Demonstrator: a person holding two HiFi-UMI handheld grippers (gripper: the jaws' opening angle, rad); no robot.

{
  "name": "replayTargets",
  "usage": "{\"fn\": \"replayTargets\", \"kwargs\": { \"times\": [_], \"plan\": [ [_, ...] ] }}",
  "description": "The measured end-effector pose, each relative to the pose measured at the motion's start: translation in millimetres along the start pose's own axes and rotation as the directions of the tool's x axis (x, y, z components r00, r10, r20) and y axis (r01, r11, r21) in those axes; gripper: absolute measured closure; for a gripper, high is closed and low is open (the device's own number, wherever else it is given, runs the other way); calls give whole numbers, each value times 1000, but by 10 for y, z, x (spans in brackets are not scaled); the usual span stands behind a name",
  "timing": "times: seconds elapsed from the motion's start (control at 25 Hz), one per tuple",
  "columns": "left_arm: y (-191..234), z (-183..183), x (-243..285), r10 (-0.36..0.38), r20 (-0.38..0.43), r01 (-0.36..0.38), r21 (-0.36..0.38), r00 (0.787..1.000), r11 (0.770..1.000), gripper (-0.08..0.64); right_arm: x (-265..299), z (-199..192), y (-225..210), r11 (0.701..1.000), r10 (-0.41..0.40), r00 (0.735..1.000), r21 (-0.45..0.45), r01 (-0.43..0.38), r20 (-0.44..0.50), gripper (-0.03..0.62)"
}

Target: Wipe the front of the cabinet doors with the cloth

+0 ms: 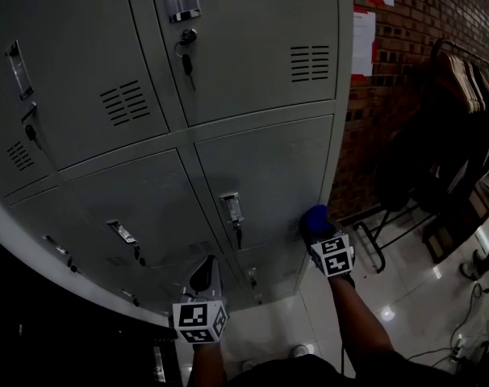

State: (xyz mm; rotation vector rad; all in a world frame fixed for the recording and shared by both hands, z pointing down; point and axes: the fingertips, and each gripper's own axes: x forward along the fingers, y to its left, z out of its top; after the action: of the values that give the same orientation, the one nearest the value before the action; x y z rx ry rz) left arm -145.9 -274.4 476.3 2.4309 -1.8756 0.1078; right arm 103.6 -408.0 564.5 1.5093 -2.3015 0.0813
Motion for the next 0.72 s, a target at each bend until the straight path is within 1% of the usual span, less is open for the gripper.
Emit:
{"fn": "replayTargets", "kwargs": {
  "times": [0.16, 0.4, 0.6, 0.72],
  "plan": [
    [40, -14, -17, 7, 0, -7, -4, 1000, 1000, 546, 24, 42, 143, 1000, 25, 1000, -16, -26, -6, 538],
    [77, -10, -50, 8, 6, -8, -7, 1000, 1000, 546, 82, 138, 521, 995, 84, 996, -46, -84, 1, 538],
    [162, -12, -108, 24, 6, -24, -8, 1000, 1000, 546, 104, 173, 660, 995, 96, 995, -23, -96, 3, 538],
    [219, -16, -144, 36, 6, -35, -8, 999, 999, 546, 119, 192, 775, 993, 118, 993, -30, -118, 4, 538]
  ]
}}
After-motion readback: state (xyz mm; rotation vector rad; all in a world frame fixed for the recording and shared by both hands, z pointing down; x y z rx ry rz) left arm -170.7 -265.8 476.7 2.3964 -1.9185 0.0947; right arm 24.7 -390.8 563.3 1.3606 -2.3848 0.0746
